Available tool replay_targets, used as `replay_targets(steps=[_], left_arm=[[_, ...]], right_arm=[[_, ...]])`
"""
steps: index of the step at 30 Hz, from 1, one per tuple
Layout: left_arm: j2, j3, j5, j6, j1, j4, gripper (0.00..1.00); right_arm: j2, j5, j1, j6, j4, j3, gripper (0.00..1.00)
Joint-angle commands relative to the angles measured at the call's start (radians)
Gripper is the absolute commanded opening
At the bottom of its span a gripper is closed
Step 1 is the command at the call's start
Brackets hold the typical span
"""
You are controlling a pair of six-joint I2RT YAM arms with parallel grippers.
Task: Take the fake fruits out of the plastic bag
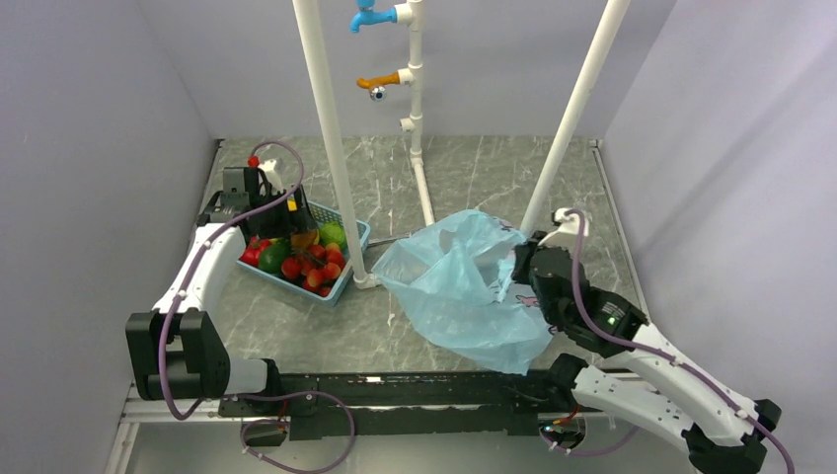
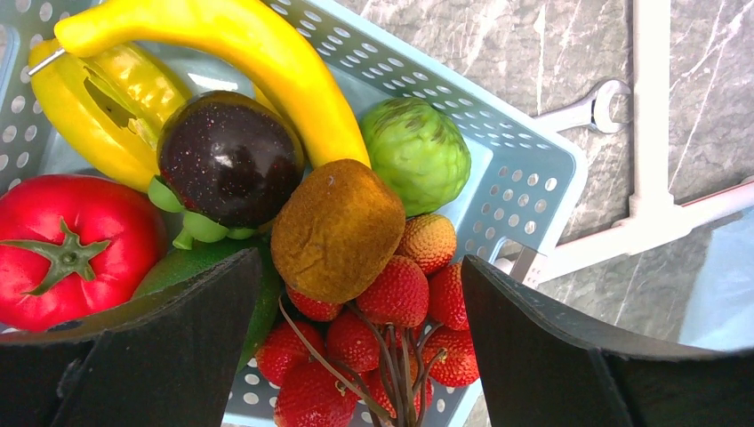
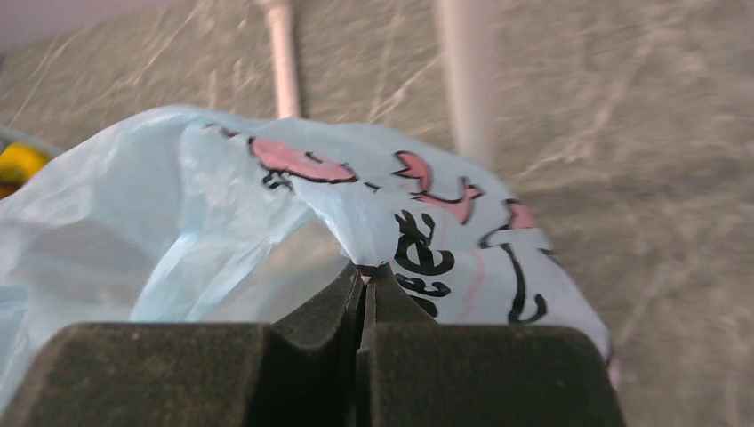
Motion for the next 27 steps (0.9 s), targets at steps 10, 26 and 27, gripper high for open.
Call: replay_targets(steps=[10,26,27], left_arm=[[-0.17,-0.061,-0.045,0.022,-0.014,0.093,0.9],[-0.79,-0.058,-0.208,-0.135,-0.101,-0.127,0.98],[-0.828,-0.045,-0.207,-0.146,-0.101,-0.151,0.99]], right_arm=[[0.225,0.609,-0.147,0.332,-0.721,0.373,0.0],[0.119,0.124,-0.79,0.084,-0.416,0.294,0.0],[0.106,0.154,-0.79,0.063,-0.417,0.315,0.0]])
